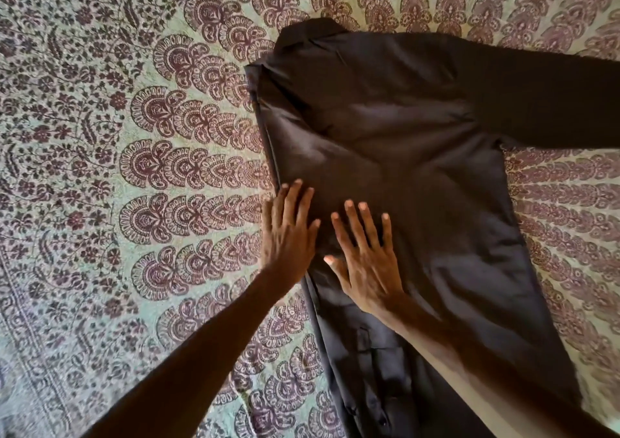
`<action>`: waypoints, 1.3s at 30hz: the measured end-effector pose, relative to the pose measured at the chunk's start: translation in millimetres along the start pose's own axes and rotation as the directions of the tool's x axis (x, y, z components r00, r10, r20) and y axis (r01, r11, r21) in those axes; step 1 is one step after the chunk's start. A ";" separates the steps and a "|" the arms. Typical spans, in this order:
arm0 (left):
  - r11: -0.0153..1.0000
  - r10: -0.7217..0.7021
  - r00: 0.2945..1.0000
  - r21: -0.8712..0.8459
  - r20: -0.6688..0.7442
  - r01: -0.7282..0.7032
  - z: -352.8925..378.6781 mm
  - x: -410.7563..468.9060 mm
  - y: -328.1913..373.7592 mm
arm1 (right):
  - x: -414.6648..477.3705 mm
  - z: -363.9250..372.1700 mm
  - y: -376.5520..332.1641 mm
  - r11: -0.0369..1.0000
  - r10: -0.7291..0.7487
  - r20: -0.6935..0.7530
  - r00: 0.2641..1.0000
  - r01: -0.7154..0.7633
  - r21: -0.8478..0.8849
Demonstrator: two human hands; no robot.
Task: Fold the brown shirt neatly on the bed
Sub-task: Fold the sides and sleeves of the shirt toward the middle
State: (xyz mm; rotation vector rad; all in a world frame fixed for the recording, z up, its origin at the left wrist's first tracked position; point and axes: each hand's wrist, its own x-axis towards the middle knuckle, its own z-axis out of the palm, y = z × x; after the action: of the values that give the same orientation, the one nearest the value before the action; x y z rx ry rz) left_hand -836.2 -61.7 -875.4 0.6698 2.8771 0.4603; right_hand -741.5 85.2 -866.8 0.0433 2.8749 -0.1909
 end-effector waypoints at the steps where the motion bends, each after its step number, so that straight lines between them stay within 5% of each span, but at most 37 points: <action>1: 1.000 -0.011 1.000 0.019 0.029 0.011 4.1 -12.7 -1.6 | -12.6 5.2 1.2 1.000 -0.002 0.030 1.000 0.003 -0.010; 4: 0.998 -0.054 0.996 0.024 0.068 0.053 1.7 -33.9 1.0 | -37.1 10.2 4.5 1.000 -0.002 0.092 0.996 0.004 -0.021; 11: 0.987 0.157 0.975 0.018 0.155 -0.161 0.6 -117.8 28.3 | -122.9 6.9 -11.2 0.994 0.098 0.012 0.995 -0.098 0.047; 14: 0.973 0.018 0.993 -0.230 0.113 0.008 2.7 -166.3 48.5 | -172.9 9.6 -17.6 0.952 0.243 -0.040 0.969 -0.231 0.199; 17: 0.804 -0.246 0.954 -0.513 0.173 0.300 6.6 -209.5 70.8 | -213.8 8.2 -20.5 0.851 0.423 0.017 0.906 -0.404 0.335; 20: 0.704 -0.377 0.895 -0.554 0.237 0.444 5.2 -243.1 93.1 | -248.4 13.8 -17.9 0.717 0.526 0.177 0.832 -0.545 0.434; 24: 0.576 -0.428 0.831 -0.602 0.354 0.553 5.5 -277.5 108.3 | -281.0 23.7 -15.6 0.657 0.500 0.271 0.822 -0.564 0.500; 33: 0.680 -0.435 0.844 -0.499 0.315 0.537 6.4 -291.6 108.9 | -277.5 18.4 4.7 0.739 0.399 0.319 0.860 -0.507 0.444; 39: 0.822 -0.303 0.929 -0.435 0.210 0.367 -14.0 -209.5 125.2 | -227.4 -21.9 71.9 0.665 0.543 0.195 0.817 -0.561 0.493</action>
State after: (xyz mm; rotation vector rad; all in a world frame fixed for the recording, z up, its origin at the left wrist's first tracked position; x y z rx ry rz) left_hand -602.2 -53.3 -804.9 0.0991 2.5249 0.9670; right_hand -524.1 156.5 -796.1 0.9985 2.5228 -0.8429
